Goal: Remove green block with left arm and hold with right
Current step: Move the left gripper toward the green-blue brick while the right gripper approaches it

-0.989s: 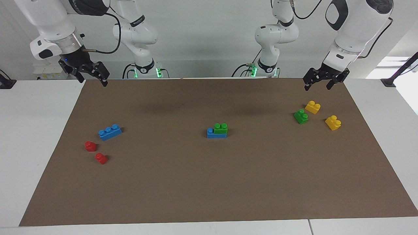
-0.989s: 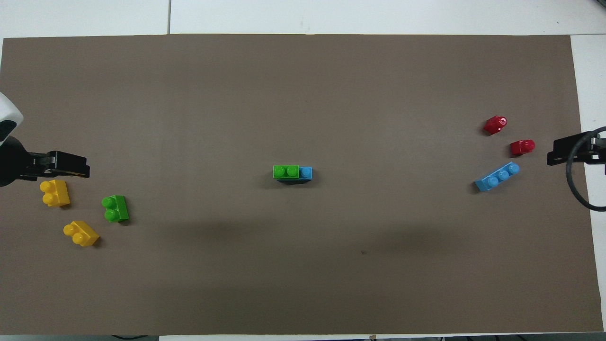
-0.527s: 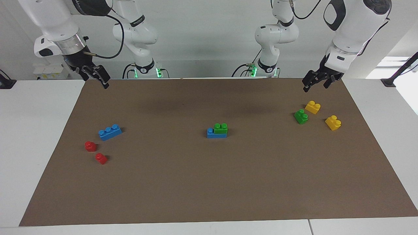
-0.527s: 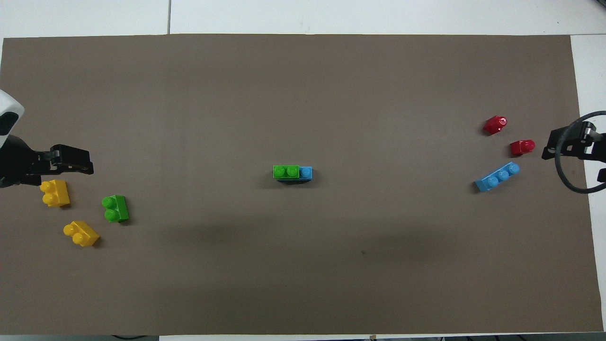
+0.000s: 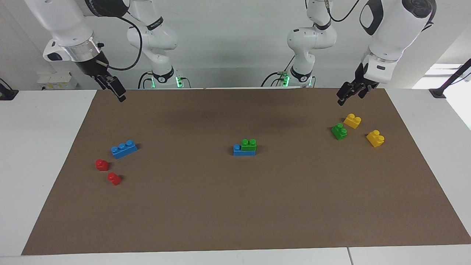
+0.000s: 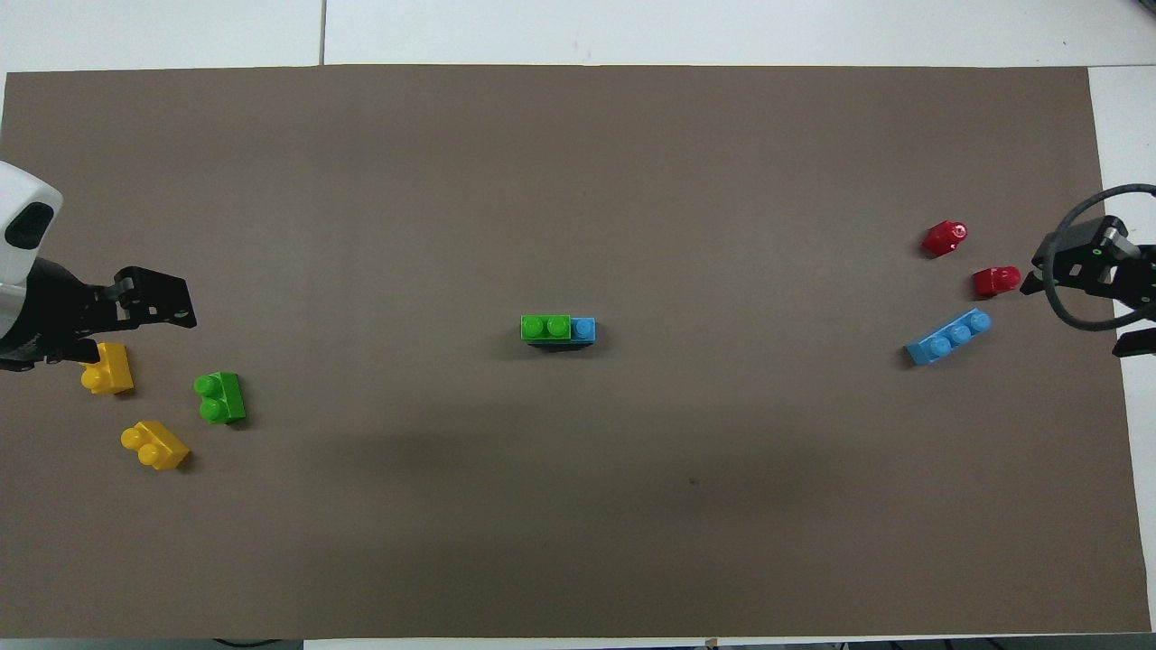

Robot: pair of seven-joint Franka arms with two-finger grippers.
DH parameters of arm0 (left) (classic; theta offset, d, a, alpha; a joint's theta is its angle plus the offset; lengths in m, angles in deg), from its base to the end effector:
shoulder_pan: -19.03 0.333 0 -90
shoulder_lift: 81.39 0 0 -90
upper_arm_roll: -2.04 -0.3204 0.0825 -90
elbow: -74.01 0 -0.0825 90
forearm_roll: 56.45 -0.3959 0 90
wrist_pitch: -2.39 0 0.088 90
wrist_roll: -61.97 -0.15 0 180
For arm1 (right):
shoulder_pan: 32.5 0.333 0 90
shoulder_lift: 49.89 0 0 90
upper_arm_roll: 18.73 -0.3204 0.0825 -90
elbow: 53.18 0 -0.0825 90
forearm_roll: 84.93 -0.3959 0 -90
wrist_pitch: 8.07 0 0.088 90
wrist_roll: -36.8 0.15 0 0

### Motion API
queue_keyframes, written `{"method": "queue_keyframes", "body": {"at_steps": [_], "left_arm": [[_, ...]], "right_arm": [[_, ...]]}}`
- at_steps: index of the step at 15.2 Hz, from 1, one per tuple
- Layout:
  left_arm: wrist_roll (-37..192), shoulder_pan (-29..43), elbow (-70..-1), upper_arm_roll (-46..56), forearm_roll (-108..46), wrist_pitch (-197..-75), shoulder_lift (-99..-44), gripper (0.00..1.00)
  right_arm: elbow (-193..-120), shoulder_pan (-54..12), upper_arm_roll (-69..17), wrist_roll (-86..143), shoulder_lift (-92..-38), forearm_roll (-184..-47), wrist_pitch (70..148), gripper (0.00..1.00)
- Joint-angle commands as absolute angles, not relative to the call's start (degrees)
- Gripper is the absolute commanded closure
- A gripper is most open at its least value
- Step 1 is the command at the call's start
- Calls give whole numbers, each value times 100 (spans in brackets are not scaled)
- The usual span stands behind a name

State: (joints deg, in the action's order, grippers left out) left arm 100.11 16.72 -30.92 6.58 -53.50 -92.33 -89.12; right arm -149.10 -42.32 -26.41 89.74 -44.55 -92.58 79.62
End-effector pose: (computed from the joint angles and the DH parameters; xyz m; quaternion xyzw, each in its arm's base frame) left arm 0.5185 -0.0715 0.5400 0.9617 0.2726 -0.0279 0.0104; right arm 0.5301 0.0035 0.5846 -0.8850 0.4609 0.0490 0.0437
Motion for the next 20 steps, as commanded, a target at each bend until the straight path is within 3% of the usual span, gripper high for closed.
{"method": "queue_keyframes", "body": {"at_steps": [1, 8, 12, 20], "left_arm": [[11203, 1438, -3383, 600, -5197, -9306, -9158, 0], [13583, 1017, -3593, 600, -5100, -9586, -9255, 0], [15536, 665, -3682, 600, -5100, -9869, -9272, 0], [16893, 76, -3893, 600, -4977, -10360, -9070, 0]], "right_arm": [[-14951, -4304, -2629, 10231, -4488, -9905, 7938, 5], [-15284, -4314, -2629, 11466, -4821, -11198, 8209, 6], [-15311, -4217, -2629, 11519, -5313, -11990, 8525, 6], [-15364, -3234, -2629, 11537, -5946, -12844, 9852, 6]]}}
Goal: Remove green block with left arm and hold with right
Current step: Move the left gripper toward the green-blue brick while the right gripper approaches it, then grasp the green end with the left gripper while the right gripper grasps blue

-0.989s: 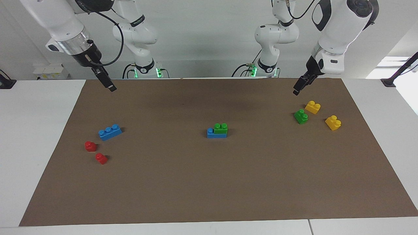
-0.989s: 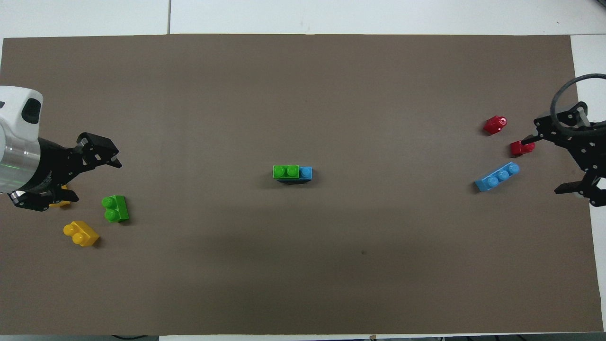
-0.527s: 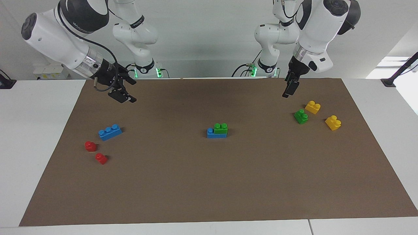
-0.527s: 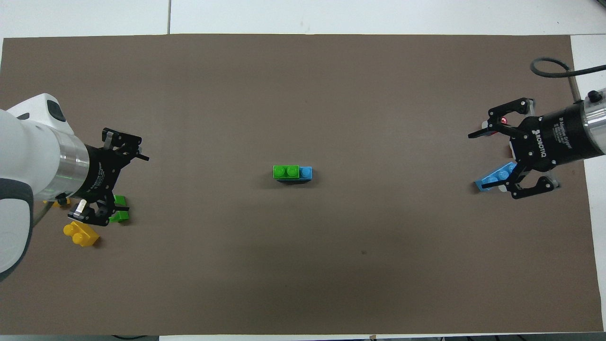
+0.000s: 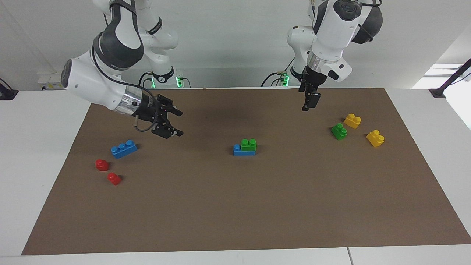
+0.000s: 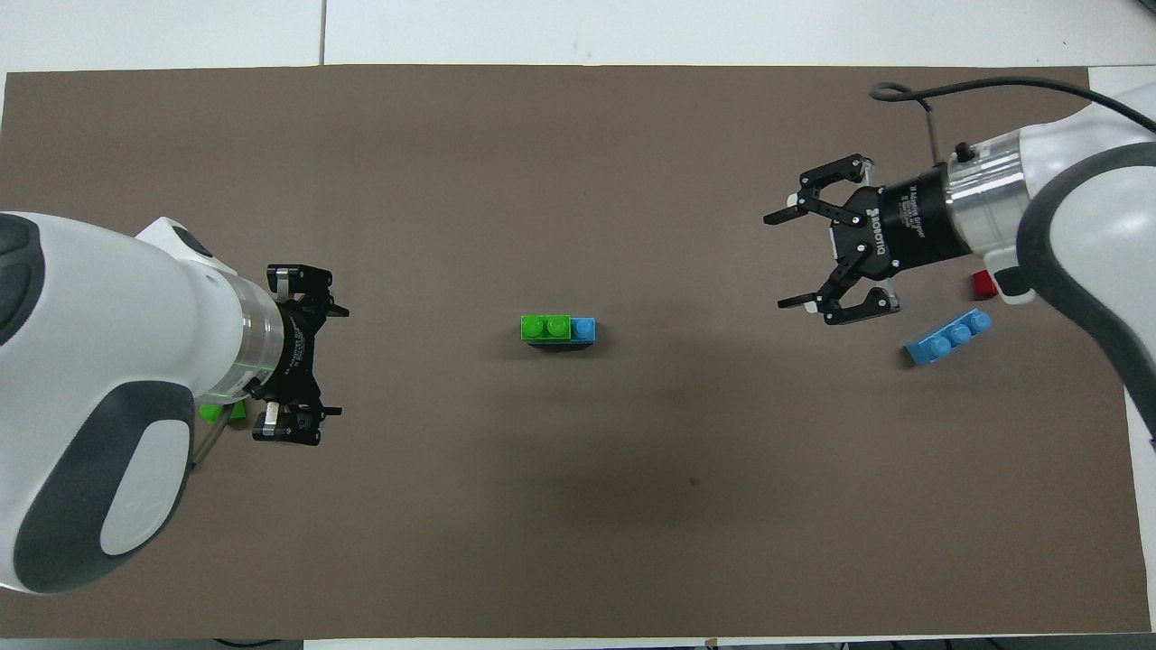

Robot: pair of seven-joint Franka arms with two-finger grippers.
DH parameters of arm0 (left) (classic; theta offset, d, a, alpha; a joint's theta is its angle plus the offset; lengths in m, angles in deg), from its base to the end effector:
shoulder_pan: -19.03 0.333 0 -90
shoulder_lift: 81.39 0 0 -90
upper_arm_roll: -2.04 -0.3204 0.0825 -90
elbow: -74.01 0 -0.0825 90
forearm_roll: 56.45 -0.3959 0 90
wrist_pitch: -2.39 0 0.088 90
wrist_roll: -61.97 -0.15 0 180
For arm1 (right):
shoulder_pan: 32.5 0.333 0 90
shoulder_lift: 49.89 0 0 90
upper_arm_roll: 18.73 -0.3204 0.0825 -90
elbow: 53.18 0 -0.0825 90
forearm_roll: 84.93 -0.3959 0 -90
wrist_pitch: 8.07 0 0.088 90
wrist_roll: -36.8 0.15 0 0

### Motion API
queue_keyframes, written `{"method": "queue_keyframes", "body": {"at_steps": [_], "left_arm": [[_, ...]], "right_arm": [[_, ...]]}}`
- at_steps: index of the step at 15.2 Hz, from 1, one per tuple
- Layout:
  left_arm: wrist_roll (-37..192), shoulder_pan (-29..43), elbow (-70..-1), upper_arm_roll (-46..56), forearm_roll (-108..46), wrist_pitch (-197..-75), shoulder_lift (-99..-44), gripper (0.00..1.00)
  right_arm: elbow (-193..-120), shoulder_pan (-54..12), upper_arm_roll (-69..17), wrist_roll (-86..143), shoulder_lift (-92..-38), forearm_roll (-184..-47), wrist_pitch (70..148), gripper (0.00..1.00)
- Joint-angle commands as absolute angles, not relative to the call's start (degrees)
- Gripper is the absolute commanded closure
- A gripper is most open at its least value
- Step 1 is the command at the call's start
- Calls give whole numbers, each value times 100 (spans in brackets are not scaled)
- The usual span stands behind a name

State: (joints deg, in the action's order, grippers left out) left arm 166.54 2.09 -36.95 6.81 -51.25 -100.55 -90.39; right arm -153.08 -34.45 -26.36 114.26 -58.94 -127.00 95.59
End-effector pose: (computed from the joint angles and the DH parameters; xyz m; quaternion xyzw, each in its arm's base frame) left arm 0.4843 -0.2071 0.5126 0.7424 0.6689 -0.0299 0.0245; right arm 0.6064 0.1408 0.4615 -0.6932 0.6261 0.2674 0.2364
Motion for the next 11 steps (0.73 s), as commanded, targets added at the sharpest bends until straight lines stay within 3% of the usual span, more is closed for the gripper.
{"method": "queue_keyframes", "body": {"at_steps": [1, 5, 11], "left_arm": [[17068, -12, -3901, 600, -4977, -10474, -8948, 0], [17604, -337, -3849, 600, -4977, -10852, -8544, 0], [18351, -706, -3709, 600, -4986, -11582, -7859, 0]], "right_arm": [[-15468, -3146, -2629, 11572, -5947, -12844, 10045, 6], [-15838, -2583, -2612, 12002, -5947, -12486, 10601, 6], [-16207, -2495, -2621, 12056, -5885, -12193, 10828, 6]]}}
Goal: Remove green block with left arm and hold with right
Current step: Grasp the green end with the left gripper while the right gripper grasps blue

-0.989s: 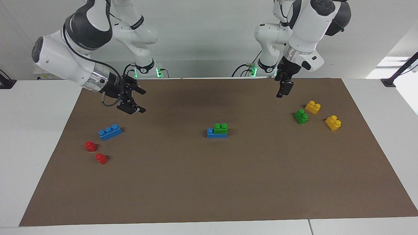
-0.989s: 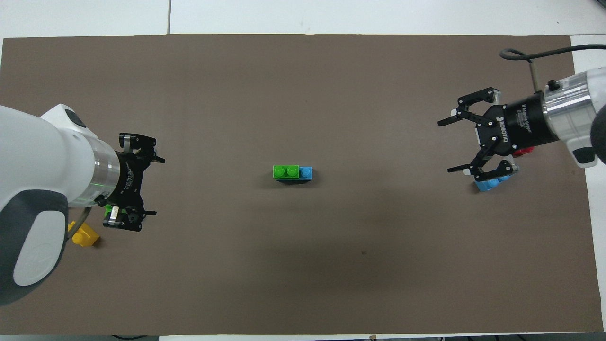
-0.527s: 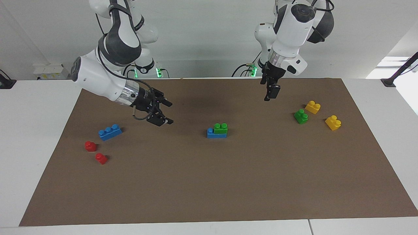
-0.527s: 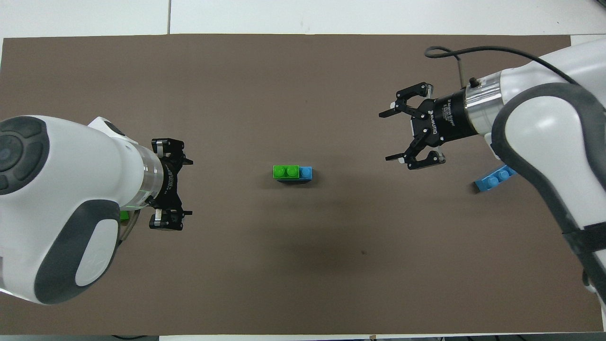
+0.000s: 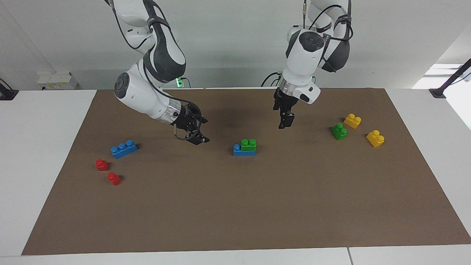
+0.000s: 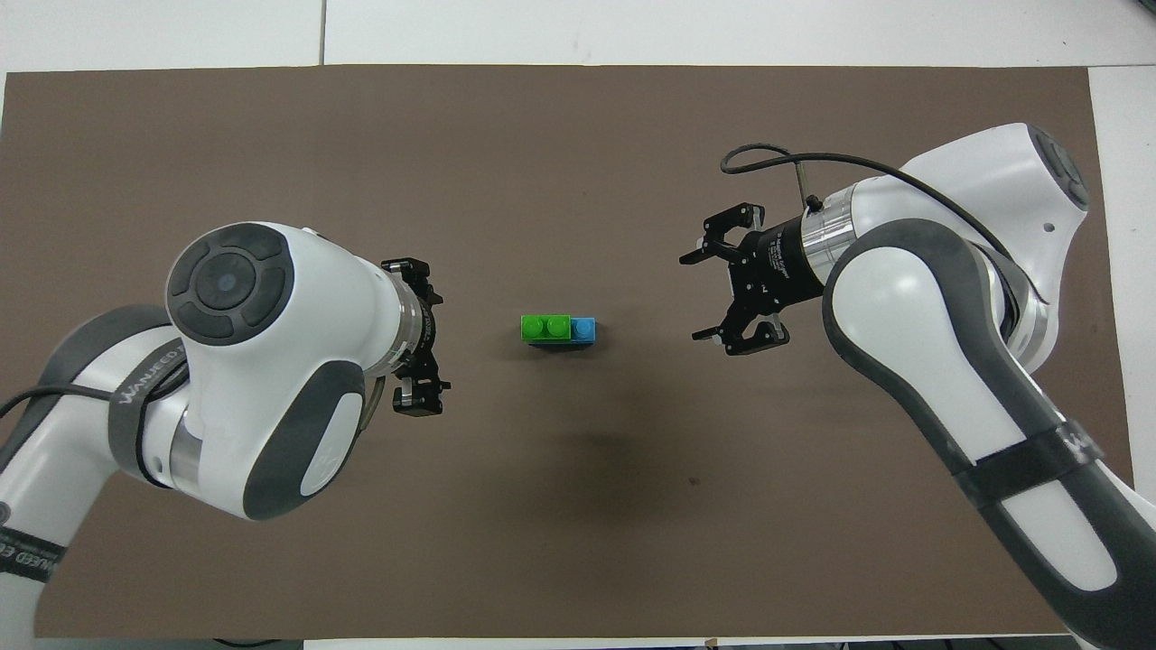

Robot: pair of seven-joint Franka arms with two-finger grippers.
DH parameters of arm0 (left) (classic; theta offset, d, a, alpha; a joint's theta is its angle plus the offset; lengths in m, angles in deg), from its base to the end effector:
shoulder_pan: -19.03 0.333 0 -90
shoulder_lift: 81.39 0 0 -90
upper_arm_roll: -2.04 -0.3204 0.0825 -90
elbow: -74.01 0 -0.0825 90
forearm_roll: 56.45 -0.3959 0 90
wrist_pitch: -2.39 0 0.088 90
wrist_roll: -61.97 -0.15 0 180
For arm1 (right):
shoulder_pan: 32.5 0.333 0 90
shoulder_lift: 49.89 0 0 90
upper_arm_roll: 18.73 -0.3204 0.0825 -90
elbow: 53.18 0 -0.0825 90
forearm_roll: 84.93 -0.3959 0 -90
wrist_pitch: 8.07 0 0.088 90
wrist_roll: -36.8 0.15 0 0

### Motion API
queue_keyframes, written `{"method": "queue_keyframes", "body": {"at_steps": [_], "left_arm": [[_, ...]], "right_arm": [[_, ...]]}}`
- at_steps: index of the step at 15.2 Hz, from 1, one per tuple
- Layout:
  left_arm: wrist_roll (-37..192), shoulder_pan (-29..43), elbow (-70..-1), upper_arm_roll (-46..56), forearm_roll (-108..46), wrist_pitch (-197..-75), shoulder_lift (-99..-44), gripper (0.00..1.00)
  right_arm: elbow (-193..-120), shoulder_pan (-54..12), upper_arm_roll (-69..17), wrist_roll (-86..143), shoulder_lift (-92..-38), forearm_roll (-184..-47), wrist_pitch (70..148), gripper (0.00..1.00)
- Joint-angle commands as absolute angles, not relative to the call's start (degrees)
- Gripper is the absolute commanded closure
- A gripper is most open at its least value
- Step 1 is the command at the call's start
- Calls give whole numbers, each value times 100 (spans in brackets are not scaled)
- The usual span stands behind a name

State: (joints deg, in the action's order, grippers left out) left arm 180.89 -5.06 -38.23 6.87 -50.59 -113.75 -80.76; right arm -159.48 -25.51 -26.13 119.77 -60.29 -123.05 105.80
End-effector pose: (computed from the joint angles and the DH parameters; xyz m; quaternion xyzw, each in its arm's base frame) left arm 0.5025 -0.2887 0.4304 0.6909 0.7209 -0.0372 0.0404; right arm 0.5856 0.2121 0.3966 -0.6988 0.6459 0.2459 0.1843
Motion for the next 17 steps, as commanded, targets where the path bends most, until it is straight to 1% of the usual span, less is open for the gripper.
{"method": "queue_keyframes", "body": {"at_steps": [1, 3, 7, 9, 11, 13, 15, 17], "left_arm": [[18457, -776, -3586, 591, -4986, -11661, -7675, 0], [18616, -786, -3419, 591, -4994, -11732, -7428, 0], [18774, -803, -3287, 591, -5029, -12057, -7111, 0], [18879, -926, -3295, 591, -5038, -12153, -7040, 0], [19029, -996, -3286, 591, -5056, -12311, -6891, 0], [19099, -1120, -3164, 582, -5065, -12330, -6628, 0], [19265, -1225, -3032, 573, -5161, -12347, -6417, 0], [19337, -1225, -2918, 582, -5258, -12382, -6293, 0]], "right_arm": [[-16295, -2416, -2621, 12056, -5868, -12193, 11004, 6], [-16339, -2310, -2621, 12047, -5920, -12202, 11233, 6], [-16427, -2090, -2629, 12073, -6070, -12219, 11769, 6], [-16427, -1994, -2629, 12091, -6166, -12237, 11918, 6], [-16576, -1879, -2629, 12134, -6184, -12272, 12269, 6], [-16612, -1862, -2638, 12161, -6219, -12281, 12341, 6], [-16621, -1608, -2638, 12170, -6386, -12281, 12595, 6], [-16612, -1554, -2638, 12231, -6544, -12281, 12798, 6]]}}
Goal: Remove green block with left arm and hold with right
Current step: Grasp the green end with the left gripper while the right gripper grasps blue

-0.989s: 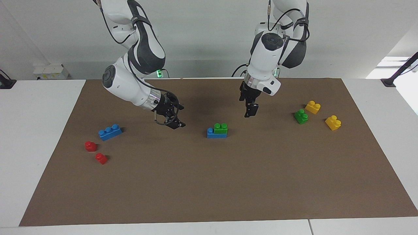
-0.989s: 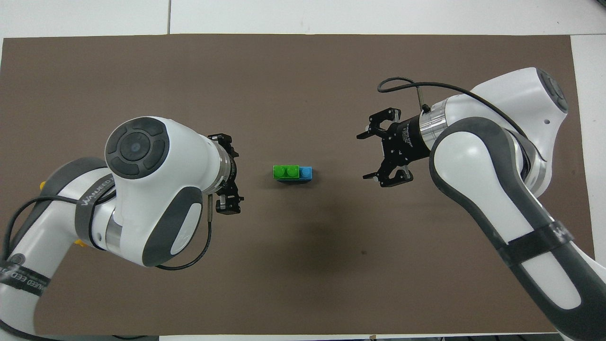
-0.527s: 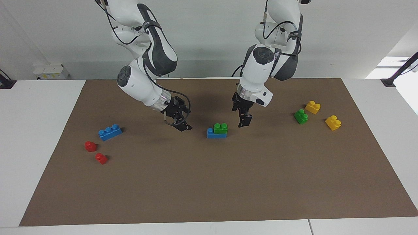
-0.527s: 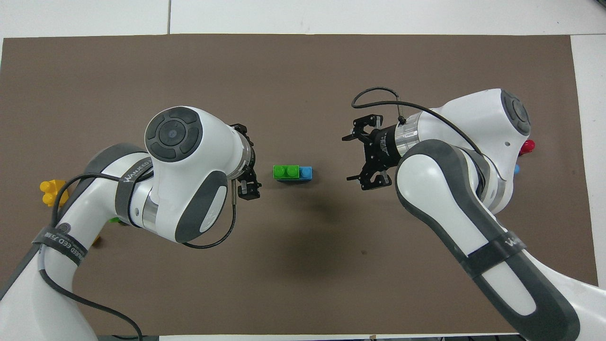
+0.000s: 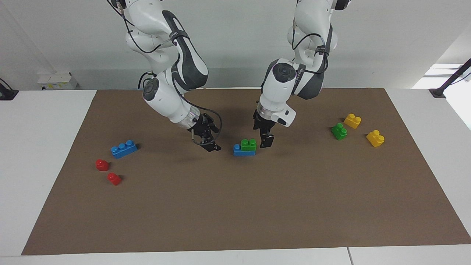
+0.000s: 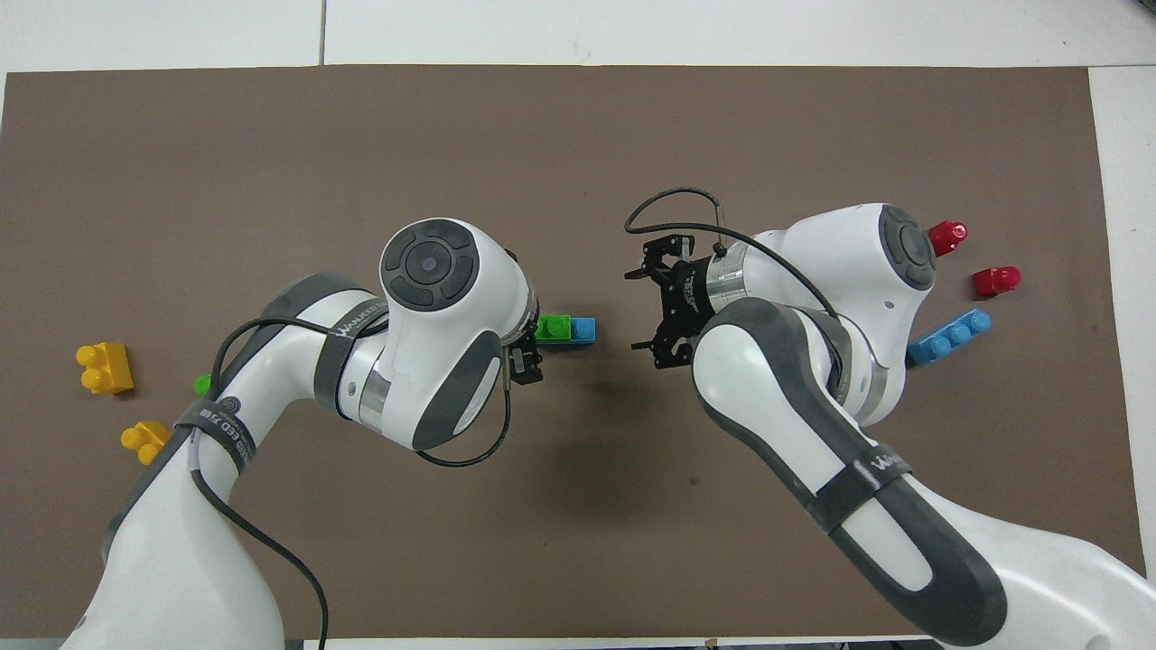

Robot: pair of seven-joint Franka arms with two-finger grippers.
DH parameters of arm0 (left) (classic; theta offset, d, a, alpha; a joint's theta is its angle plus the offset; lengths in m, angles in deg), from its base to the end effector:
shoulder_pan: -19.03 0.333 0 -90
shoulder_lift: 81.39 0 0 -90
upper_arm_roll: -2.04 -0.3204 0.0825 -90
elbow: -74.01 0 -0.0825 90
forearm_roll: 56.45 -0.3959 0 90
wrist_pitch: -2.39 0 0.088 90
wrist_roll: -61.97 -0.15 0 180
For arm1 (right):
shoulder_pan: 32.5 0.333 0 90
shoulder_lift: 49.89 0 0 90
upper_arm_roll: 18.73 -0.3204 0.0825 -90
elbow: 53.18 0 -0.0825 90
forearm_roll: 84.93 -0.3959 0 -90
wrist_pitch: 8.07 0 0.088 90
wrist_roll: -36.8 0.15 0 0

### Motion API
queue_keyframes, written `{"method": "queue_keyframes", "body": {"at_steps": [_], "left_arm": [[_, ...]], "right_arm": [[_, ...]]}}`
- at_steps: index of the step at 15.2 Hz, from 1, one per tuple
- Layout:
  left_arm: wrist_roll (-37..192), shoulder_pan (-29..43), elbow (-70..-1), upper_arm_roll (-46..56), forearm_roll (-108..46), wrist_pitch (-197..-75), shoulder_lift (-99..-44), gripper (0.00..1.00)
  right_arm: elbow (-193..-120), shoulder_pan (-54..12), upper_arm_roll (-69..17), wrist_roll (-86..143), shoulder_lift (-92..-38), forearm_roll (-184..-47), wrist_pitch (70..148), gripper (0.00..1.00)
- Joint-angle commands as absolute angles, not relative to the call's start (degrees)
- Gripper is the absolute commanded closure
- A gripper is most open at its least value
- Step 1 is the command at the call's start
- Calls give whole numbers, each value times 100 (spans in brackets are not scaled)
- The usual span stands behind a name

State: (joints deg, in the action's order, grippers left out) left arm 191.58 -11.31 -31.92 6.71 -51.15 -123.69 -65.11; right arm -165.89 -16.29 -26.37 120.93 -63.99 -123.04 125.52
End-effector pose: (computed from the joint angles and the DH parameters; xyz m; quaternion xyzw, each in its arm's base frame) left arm 0.5267 -0.3742 0.3335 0.6561 0.7522 -0.0446 0.0403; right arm 0.5705 0.2821 0.3244 -0.7049 0.6558 0.1824 0.1993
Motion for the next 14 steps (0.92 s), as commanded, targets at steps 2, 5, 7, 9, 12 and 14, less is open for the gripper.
{"method": "queue_keyframes", "body": {"at_steps": [2, 5, 7, 9, 12, 14], "left_arm": [[19346, -1234, -2926, 582, -5267, -12408, -6223, 0], [19398, -1243, -2970, 582, -5293, -12461, -6214, 0], [19407, -1243, -3023, 582, -5302, -12523, -6214, 0], [19469, -1278, -3101, 582, -5311, -12636, -6205, 0], [19469, -1296, -3189, 582, -5311, -12707, -6205, 0], [19469, -1296, -3251, 582, -5311, -12760, -6205, 0]], "right_arm": [[-16603, -1353, -2638, 12249, -6667, -12473, 13087, 6], [-16594, -1246, -2638, 12249, -6773, -12562, 13290, 6], [-16603, -1124, -2638, 12249, -6834, -12580, 13378, 6], [-16603, -1044, -2638, 12258, -6922, -12606, 13536, 5], [-16612, -940, -2638, 12249, -7054, -12615, 13808, 5], [-16612, -904, -2638, 12249, -7098, -12615, 13853, 4]]}}
